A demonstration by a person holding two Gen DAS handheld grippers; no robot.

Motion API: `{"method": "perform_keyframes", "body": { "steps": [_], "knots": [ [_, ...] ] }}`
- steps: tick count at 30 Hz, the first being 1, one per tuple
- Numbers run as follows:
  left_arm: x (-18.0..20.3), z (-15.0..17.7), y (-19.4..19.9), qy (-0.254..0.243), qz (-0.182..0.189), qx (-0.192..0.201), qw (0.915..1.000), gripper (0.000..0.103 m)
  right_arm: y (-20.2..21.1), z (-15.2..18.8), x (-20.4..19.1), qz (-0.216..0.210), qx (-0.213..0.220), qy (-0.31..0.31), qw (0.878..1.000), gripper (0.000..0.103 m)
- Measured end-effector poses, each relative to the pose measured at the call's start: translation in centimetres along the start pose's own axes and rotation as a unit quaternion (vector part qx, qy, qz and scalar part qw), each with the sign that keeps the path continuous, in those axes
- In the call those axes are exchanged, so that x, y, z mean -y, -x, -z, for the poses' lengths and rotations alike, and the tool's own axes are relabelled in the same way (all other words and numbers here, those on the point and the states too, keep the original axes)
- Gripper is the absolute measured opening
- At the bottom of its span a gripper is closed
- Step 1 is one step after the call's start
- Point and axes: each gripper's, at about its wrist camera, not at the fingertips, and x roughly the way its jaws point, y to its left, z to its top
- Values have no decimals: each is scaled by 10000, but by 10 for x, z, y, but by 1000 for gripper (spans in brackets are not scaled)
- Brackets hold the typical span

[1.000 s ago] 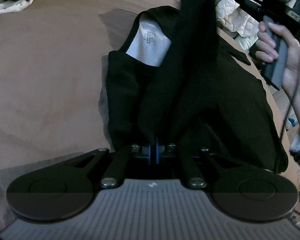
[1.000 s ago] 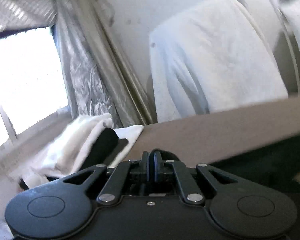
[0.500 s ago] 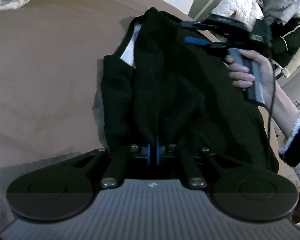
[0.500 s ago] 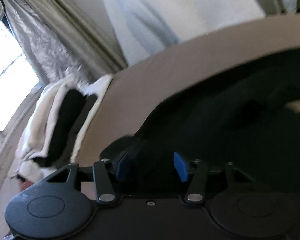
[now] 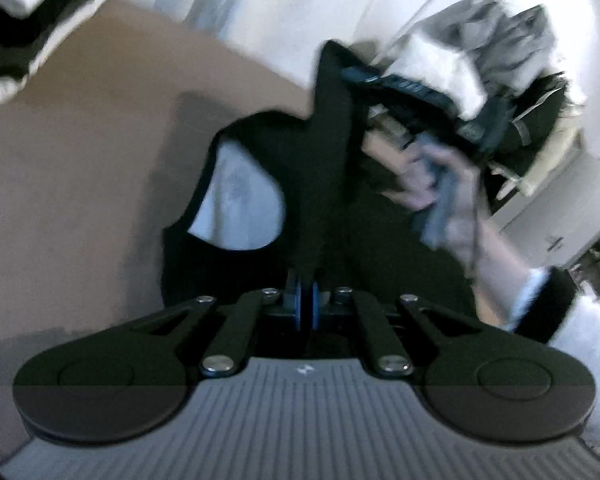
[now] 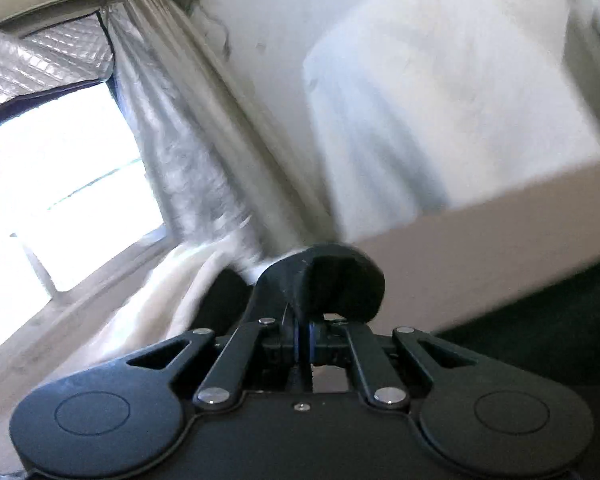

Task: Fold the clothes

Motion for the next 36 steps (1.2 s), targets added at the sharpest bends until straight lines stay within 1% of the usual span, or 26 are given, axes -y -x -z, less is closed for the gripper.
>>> {"method": "perform_keyframes", "body": {
  "steps": [1, 2, 3, 4, 5, 6, 8, 10, 11, 13, 15, 17, 19, 20, 22, 23, 24, 25, 26, 28, 29, 31, 32, 33, 34, 36],
  "knots": [
    [-4, -2, -15, -79, -264, -198, 9994, 6, 1, -5, 2, 328, -2, 167, 9993, 18],
    [-9, -1, -31, -161, -622, -482, 9968, 6, -3, -9, 6, 692, -134, 288, 9971, 30],
    [-14, 2, -44, -175, -843, -730, 9936, 6, -13, -9, 13, 1126, -514, 329, 9918, 52],
    [-17, 7, -45, -97, -801, -688, 9944, 6, -20, -7, 18, 1538, -831, 366, 9839, 52],
    [-20, 11, -45, -14, -743, -628, 9953, 8, -17, -3, 20, 1731, -1013, 289, 9792, 53],
    [-22, 14, -39, 93, -650, -561, 9963, 10, -5, 5, 19, 1562, -1111, 51, 9814, 53],
    [-25, 19, -28, 272, -461, -574, 9969, 10, 21, 22, 18, 1218, -1303, -423, 9830, 53],
    [-27, 24, -16, 417, -275, -583, 9970, 10, 46, 38, 16, 870, -1491, -896, 9809, 54],
    [-27, 27, -11, 473, -182, -582, 9970, 13, 59, 48, 14, 680, -1602, -1096, 9786, 54],
    [-21, 31, -6, 533, -42, -649, 9965, 23, 87, 74, 0, 243, -1897, -1355, 9721, 54],
    [-15, 37, -7, 500, 20, -736, 9960, 43, 116, 100, -13, -168, -2166, -1568, 9634, 54],
    [-12, 45, -5, 421, 63, -791, 9960, 46, 147, 124, -21, -408, -2343, -1598, 9581, 57],
    [-7, 50, -13, 251, -86, -770, 9967, 38, 169, 146, -24, -567, -2469, -1641, 9534, 61],
    [-4, 53, -17, 85, -219, -795, 9966, 6, 173, 154, -26, -590, -2523, -1661, 9515, 62],
    [8, 53, -14, -222, -461, -984, 9938, 4, 171, 167, -30, -517, -2605, -1632, 9502, 63],
    [13, 53, -12, -375, -581, -1080, 9917, 3, 171, 171, -32, -509, -2553, -1557, 9529, 61],
    [19, 53, -10, -528, -701, -1175, 9892, 3, 171, 174, -36, -612, -2438, -1427, 9573, 34],
    [27, 53, -1, -664, -807, -1091, 9885, 3, 171, 174, -41, -740, -2324, -1298, 9611, 7],
    [36, 53, 9, -799, -911, -996, 9876, 3, 170, 170, -45, -914, -2213, -1173, 9638, 7],
    [33, 61, 16, -613, -987, -1002, 9882, 4, 181, 163, -50, -1301, -1925, -979, 9677, 7],
    [31, 64, 20, -513, -1023, -1007, 9883, 4, 185, 162, -50, -1413, -1956, -946, 9658, 7],
    [21, 76, 14, -332, -1110, -1225, 9857, 4, 185, 167, -51, -1348, -2248, -823, 9615, 7],
    [18, 81, 9, -277, -1150, -1291, 9845, 4, 185, 176, -50, -1183, -2437, -709, 9600, 7],
    [20, 81, 9, -345, -1176, -1302, 9839, 4, 185, 185, -48, -1023, -2589, -662, 9582, 6],
    [22, 80, 9, -422, -1202, -1309, 9832, 4, 184, 191, -47, -935, -2650, -668, 9574, 6],
    [31, 78, 10, -680, -1270, -1304, 9809, 4, 186, 193, -48, -960, -2603, -716, 9581, 7]
  ]
}}
